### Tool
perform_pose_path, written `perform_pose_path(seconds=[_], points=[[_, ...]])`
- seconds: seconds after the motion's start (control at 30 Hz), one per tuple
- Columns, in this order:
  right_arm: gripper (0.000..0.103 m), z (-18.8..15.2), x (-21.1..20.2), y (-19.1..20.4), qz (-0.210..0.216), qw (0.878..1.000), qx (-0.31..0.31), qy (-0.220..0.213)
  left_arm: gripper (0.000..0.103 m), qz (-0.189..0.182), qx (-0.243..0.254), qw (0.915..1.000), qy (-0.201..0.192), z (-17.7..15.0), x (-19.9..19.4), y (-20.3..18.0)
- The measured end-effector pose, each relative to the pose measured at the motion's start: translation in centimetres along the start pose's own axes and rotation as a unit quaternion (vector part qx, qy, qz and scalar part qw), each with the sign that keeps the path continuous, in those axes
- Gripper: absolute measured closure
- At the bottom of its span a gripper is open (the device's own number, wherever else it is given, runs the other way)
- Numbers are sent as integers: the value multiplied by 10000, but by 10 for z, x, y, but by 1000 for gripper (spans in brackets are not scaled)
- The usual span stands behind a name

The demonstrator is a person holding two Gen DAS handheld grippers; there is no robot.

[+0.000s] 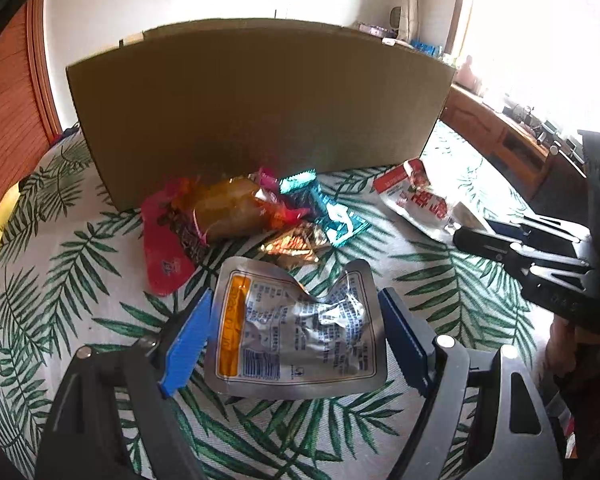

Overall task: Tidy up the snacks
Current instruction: 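Lift both held snacks and carry them over the cardboard box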

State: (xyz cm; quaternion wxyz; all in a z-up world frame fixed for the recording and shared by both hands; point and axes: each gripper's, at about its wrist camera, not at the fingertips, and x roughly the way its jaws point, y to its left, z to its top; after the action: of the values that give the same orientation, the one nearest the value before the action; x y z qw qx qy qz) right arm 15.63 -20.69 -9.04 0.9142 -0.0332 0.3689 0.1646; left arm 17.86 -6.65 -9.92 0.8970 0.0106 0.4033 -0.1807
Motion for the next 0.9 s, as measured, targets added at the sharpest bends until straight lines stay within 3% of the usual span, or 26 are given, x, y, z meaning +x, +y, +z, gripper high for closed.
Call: perform_pose_path(seconds=[0.47, 0.9], points=[[80, 7, -14, -7, 52, 9998, 96, -135, 21, -116, 174, 9985, -508, 30, -35, -4], [80, 46, -36, 7, 5, 9984, -203, -522, 21, -92, 250, 9938, -1076, 72, -50, 5]])
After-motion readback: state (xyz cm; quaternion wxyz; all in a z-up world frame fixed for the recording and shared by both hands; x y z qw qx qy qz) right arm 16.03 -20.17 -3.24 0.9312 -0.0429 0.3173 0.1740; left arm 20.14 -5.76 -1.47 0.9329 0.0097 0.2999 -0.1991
